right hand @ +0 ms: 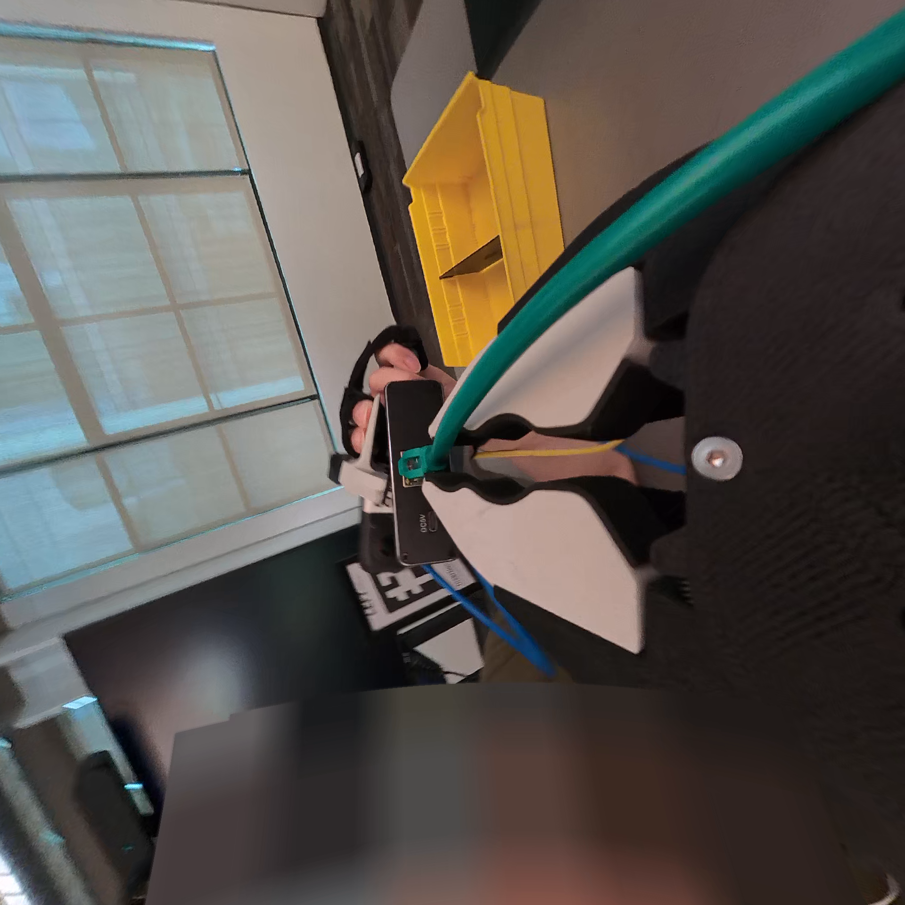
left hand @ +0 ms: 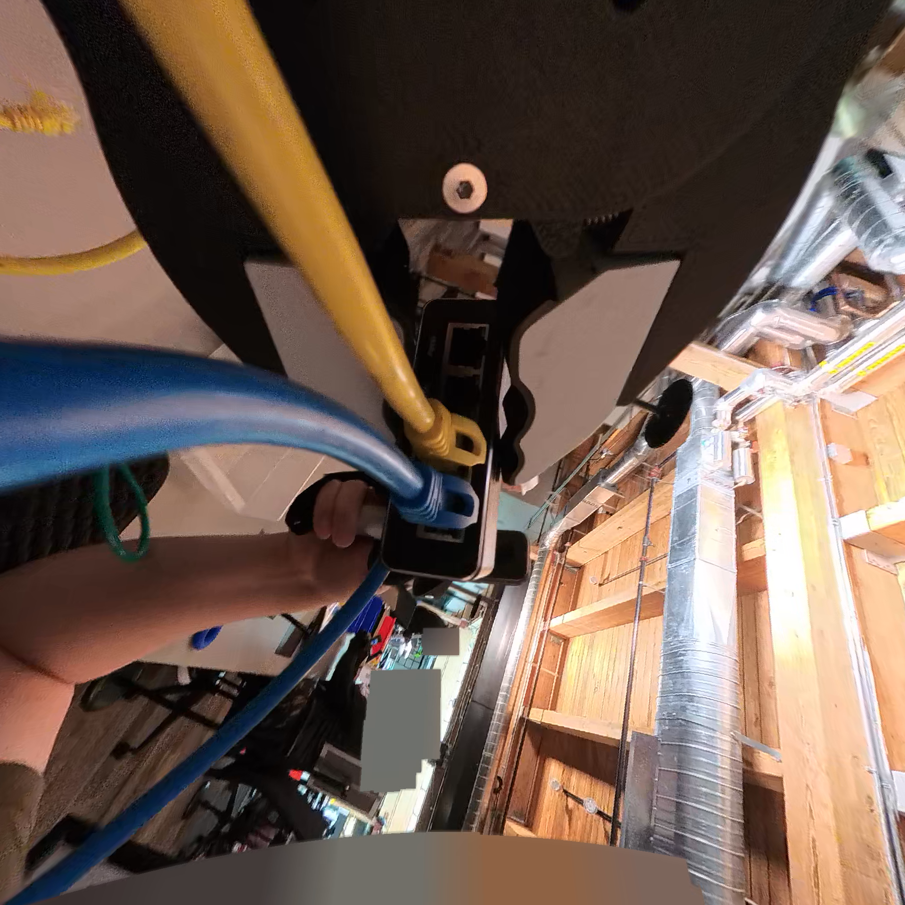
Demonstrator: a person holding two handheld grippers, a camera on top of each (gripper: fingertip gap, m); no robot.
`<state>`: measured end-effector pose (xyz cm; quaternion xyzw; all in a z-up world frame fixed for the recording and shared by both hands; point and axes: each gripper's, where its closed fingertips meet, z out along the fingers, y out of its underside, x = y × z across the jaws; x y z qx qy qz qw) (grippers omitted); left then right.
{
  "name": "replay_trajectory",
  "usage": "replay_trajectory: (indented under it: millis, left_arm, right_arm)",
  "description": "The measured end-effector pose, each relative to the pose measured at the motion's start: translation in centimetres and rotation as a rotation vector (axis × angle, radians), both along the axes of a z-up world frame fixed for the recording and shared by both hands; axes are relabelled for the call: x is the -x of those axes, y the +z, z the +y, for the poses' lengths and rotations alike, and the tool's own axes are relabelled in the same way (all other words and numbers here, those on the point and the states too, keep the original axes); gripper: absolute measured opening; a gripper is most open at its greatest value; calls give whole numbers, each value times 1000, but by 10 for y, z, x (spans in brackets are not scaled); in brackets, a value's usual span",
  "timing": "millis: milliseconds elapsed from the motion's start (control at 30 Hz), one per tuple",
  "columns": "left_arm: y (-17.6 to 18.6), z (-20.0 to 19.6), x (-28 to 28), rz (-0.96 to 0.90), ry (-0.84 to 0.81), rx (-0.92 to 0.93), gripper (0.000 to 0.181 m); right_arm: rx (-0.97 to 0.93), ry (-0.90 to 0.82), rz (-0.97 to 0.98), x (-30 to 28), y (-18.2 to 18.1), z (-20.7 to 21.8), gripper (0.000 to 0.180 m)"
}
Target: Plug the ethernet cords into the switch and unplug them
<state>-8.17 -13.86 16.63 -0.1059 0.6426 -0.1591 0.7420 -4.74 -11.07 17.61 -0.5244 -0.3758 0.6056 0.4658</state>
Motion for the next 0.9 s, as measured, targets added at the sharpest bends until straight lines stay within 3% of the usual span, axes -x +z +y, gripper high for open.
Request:
replay_trajectory:
  millis: [233,600,900]
  left_arm:
    - [2,-7,1,11,-84,90,38]
    - [-6,0,-4,63,-50,112,38]
    - [-1,9,-4,20,-10,101,38]
  right_arm:
    - [-142,-12,-34,4,2,-12,9]
    - [-68,-17,-93,5,-10,-4,9]
    - [-60,-48,-17,5,-4,6,9]
